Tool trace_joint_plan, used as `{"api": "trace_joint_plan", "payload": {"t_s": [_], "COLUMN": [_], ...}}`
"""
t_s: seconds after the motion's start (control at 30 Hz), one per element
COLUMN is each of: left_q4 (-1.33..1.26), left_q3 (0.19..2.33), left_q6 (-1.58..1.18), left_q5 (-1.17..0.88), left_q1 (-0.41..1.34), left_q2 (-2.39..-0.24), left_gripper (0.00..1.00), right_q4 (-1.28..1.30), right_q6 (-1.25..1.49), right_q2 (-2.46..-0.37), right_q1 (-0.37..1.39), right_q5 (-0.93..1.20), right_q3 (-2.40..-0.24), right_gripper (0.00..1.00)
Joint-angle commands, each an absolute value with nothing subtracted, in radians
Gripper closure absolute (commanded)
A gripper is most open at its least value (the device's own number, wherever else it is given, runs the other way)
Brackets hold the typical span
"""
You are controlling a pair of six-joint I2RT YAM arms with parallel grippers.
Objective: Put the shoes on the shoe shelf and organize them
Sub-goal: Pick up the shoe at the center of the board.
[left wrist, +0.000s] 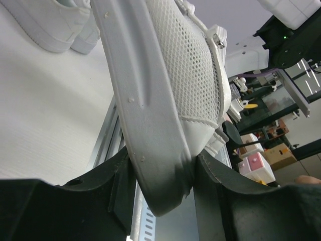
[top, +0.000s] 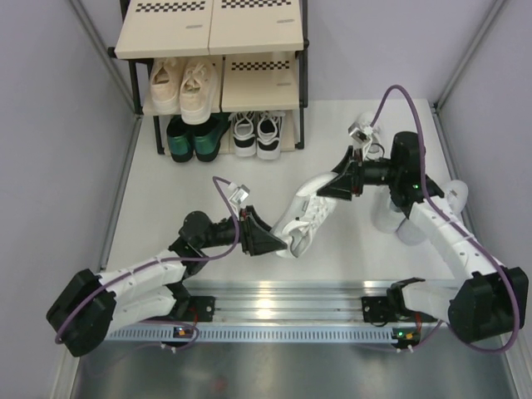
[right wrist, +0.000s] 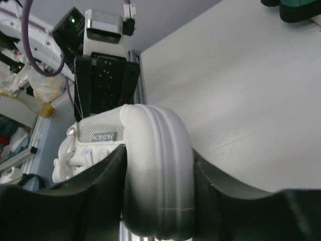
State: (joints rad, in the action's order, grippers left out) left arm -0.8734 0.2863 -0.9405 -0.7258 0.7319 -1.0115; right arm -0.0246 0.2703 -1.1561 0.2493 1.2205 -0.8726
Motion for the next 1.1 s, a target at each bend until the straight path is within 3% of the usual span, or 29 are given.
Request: {"api": "trace_joint_plan", "payload": {"t_s": [0.0,0.07,0.13,0.17,0.27,0.3,0.53,0.63,0.73,0.83,0.87,1.0,1.07], "left_q4": [-0.901,-0.803,-0.740,-0.679,-0.660,-0.660,-0.658,-0.658,-0.660,-0.661,-0.661,-0.661,-0.660], "left_q3": [0.350,0.354,0.362,0.364,0.353,0.341,0.316,0.304,0.295,0.293,0.299,0.311,0.311], "left_q6": [-0.916,-0.896,-0.891,-0.888,-0.934,-0.948,-0.988,-0.994,-0.996,-0.989,-0.988,-0.982,-0.968], "left_q5": [-0.634,-0.585,-0.554,-0.537,-0.502,-0.503,-0.569,-0.583,-0.586,-0.586,-0.586,-0.586,-0.583], "left_q1": [0.707,0.690,0.681,0.678,0.676,0.676,0.678,0.678,0.678,0.678,0.678,0.678,0.678], "left_q2": [-0.953,-0.919,-0.901,-0.887,-0.874,-0.873,-0.859,-0.862,-0.867,-0.877,-0.884,-0.896,-0.891], "left_gripper": [1.00,1.00,1.00,1.00,0.74,0.56,0.23,0.22,0.24,0.35,0.43,0.93,1.00], "right_q4": [0.119,0.146,0.152,0.176,0.221,0.221,0.212,0.180,0.169,0.170,0.169,0.169,0.167], "right_q6": [0.140,0.110,0.107,0.103,0.057,0.060,0.089,0.117,0.132,0.138,0.140,0.140,0.135], "right_q2": [-1.134,-1.120,-1.114,-1.112,-1.114,-1.115,-1.146,-1.172,-1.183,-1.201,-1.210,-1.223,-1.220], "right_q1": [0.293,0.293,0.293,0.293,0.293,0.291,0.293,0.291,0.290,0.290,0.290,0.290,0.290], "right_q5": [1.293,1.293,1.281,1.269,1.235,1.211,1.167,1.173,1.167,1.167,1.166,1.166,1.166], "right_q3": [-0.971,-0.980,-0.986,-0.989,-1.018,-1.020,-1.019,-1.006,-1.006,-1.009,-1.009,-1.009,-1.008], "right_gripper": [0.61,0.74,0.96,1.00,1.00,1.00,1.00,1.00,1.00,1.00,1.00,1.00,1.00]}}
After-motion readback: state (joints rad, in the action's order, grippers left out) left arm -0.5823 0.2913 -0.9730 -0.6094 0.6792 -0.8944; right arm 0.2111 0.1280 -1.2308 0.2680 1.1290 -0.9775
